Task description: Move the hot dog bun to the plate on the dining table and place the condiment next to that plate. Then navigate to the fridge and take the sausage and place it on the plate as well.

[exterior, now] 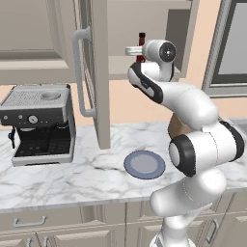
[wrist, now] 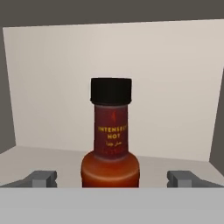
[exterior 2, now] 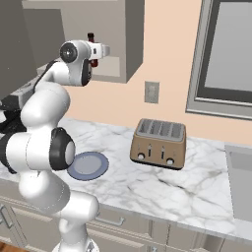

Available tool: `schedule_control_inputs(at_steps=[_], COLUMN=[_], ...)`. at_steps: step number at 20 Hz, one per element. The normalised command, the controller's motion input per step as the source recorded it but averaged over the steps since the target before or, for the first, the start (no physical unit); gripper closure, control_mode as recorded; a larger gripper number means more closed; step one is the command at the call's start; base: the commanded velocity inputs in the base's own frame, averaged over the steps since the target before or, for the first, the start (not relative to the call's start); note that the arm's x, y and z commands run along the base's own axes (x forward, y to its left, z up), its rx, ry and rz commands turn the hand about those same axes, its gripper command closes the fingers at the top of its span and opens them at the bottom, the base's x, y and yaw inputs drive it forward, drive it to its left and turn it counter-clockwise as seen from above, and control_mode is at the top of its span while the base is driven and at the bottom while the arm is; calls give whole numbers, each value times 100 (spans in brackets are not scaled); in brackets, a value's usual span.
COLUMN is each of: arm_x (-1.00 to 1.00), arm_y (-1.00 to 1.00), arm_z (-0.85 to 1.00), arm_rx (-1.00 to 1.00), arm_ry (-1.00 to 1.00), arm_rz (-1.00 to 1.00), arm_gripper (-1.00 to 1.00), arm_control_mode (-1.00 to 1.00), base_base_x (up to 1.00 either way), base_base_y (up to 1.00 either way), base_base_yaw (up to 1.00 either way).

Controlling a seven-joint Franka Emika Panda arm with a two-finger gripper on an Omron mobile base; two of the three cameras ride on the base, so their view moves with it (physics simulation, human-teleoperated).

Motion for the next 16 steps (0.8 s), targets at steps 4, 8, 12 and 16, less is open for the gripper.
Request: schedule_control_inputs(at_steps=[4,8,12,16], arm_x=[13,9,5,0], arm_y=[0,0,0,0], arm_z=[-4,-5,-7,-1], arm_rx=[0,0,0,0], arm_ry=[0,1,1,1], arm_rz=[0,0,0,0], arm_gripper=[-100,100,100,100], arm_control_mode=[-100,-100,-100,-100], base_base_x=[0,0,0,0], base_base_y=[0,0,0,0], base_base_yaw=[0,0,0,0])
